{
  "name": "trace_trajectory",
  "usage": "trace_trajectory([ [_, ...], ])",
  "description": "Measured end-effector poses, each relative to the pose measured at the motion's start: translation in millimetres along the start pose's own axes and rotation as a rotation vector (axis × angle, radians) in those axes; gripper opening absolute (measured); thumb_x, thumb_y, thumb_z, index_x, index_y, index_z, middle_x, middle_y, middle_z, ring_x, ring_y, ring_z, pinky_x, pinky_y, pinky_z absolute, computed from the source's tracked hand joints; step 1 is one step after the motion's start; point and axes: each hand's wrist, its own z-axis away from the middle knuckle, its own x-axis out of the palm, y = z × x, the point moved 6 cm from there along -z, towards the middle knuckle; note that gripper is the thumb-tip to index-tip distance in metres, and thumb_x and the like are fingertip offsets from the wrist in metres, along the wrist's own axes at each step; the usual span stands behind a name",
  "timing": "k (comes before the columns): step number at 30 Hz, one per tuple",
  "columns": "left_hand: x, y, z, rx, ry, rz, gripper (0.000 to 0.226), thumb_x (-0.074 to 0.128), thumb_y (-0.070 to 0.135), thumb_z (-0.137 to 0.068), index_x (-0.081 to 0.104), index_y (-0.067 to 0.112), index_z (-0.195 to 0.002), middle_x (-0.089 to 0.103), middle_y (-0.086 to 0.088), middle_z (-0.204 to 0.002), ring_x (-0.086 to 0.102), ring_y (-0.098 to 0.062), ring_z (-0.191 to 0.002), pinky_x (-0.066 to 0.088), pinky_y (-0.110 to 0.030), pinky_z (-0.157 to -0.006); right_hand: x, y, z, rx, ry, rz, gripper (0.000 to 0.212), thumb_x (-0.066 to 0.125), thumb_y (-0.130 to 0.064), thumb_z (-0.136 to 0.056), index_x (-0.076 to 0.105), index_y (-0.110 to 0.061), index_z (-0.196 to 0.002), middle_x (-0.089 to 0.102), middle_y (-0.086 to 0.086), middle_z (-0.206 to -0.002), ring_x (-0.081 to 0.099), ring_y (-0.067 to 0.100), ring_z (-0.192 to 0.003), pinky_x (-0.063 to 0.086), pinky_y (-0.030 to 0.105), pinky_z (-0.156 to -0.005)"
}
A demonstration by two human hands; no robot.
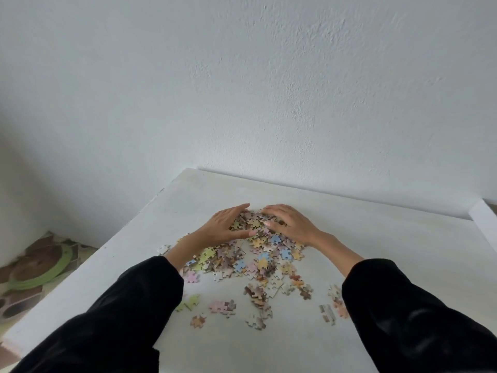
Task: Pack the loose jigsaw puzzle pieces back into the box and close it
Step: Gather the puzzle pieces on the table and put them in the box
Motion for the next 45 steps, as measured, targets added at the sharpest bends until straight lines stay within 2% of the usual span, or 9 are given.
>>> trace_trajectory([
  [3, -5.0, 5.6, 15.7, 0.043, -0.022, 0.057, 0.110, 0.038, 0.091, -0.056, 0.011, 0.033, -0.145, 0.030, -0.003, -0.148, 0.034, -0.020, -0.132, 0.027, -0.041, -0.111, -3.9, 2.1, 16.3, -0.032, -0.030, -0.058, 0.102, 0.018, -0.093, -0.057, 0.035, -0.034, -0.138, 0.031, -0.002, -0.149, 0.026, 0.015, -0.137, 0.022, 0.037, -0.111],
  [10, 15.8, 5.7, 28.8, 0.100, -0.035, -0.112, 0.121, 0.047, 0.091, -0.044, -0.012, 0.048, -0.140, 0.005, -0.004, -0.153, 0.018, -0.027, -0.140, 0.020, -0.050, -0.114, 14.8, 2.6, 45.7, -0.073, -0.218, 0.138, 0.120, 0.028, -0.099, -0.031, -0.018, -0.055, -0.133, -0.016, -0.002, -0.155, -0.015, 0.019, -0.142, -0.009, 0.044, -0.113],
  [14, 21.7, 11.4, 25.2, 0.073, 0.002, -0.152, 0.128, 0.044, 0.092, -0.042, -0.025, 0.042, -0.138, -0.010, -0.004, -0.156, -0.002, -0.024, -0.144, 0.005, -0.048, -0.115, 19.9, 4.4, 44.8, -0.059, -0.116, 0.205, 0.119, 0.020, -0.100, -0.031, -0.024, -0.052, -0.130, -0.012, -0.002, -0.156, -0.009, 0.021, -0.144, -0.009, 0.036, -0.109],
  [17, 21.6, 11.6, 18.5, 0.054, 0.023, -0.129, 0.131, 0.041, 0.094, -0.042, -0.024, 0.036, -0.140, -0.006, -0.003, -0.157, -0.007, -0.021, -0.144, 0.001, -0.045, -0.116, 17.6, 3.7, 44.3, -0.051, -0.011, 0.218, 0.118, 0.012, -0.100, -0.036, -0.019, -0.045, -0.136, 0.004, -0.003, -0.157, 0.007, 0.021, -0.143, 0.001, 0.035, -0.112],
  [22, 14.7, 10.4, 11.7, 0.064, 0.128, -0.153, 0.123, 0.034, 0.094, -0.048, 0.005, 0.028, -0.147, 0.036, -0.001, -0.143, 0.033, -0.018, -0.129, 0.023, -0.038, -0.108, 9.1, -1.5, 45.1, -0.041, 0.147, 0.246, 0.105, 0.018, -0.092, -0.055, 0.014, -0.037, -0.145, 0.032, -0.006, -0.140, 0.029, 0.015, -0.127, 0.026, 0.037, -0.105],
  [31, 7.5, 21.2, 14.4, 0.227, 0.271, -0.067, 0.046, 0.053, 0.056, -0.071, 0.062, 0.029, -0.107, 0.054, 0.005, -0.090, 0.042, -0.004, -0.052, 0.036, -0.015, -0.048, 0.3, -5.2, 44.3, -0.108, 0.294, 0.022, 0.035, 0.055, -0.045, -0.078, 0.056, -0.024, -0.105, 0.045, -0.015, -0.095, 0.047, 0.007, -0.084, 0.029, 0.009, -0.067],
  [36, 5.7, 26.8, 15.6, 0.261, 0.301, -0.047, 0.033, 0.054, 0.050, -0.079, 0.061, 0.025, -0.100, 0.056, 0.004, -0.093, 0.053, -0.014, -0.058, 0.049, -0.029, -0.052, -3.1, -10.7, 47.7, -0.144, 0.350, -0.061, 0.023, 0.065, -0.023, -0.083, 0.062, -0.013, -0.104, 0.065, -0.006, -0.103, 0.062, 0.010, -0.071, 0.053, 0.021, -0.072],
  [41, -3.5, 38.0, 18.2, 0.323, 0.413, 0.048, 0.022, 0.063, 0.034, -0.084, 0.064, 0.019, -0.099, 0.065, 0.007, -0.095, 0.065, -0.006, -0.078, 0.057, -0.029, -0.067, -11.5, -8.5, 50.2, -0.059, 0.381, -0.268, 0.029, 0.065, -0.023, -0.084, 0.063, -0.011, -0.110, 0.048, -0.017, -0.058, 0.037, 0.006, -0.039, 0.032, 0.010, -0.047],
  [45, -12.9, 49.5, 20.0, 0.373, 0.472, 0.123, 0.021, 0.064, 0.031, -0.083, 0.065, 0.017, -0.098, 0.063, 0.010, -0.091, 0.063, 0.000, -0.077, 0.055, -0.020, -0.069, -27.0, -8.7, 52.9, -0.102, 0.435, -0.386, 0.019, 0.068, -0.015, -0.082, 0.070, -0.014, -0.101, 0.070, 0.001, -0.076, 0.041, 0.004, -0.047, 0.033, 0.013, -0.050],
])
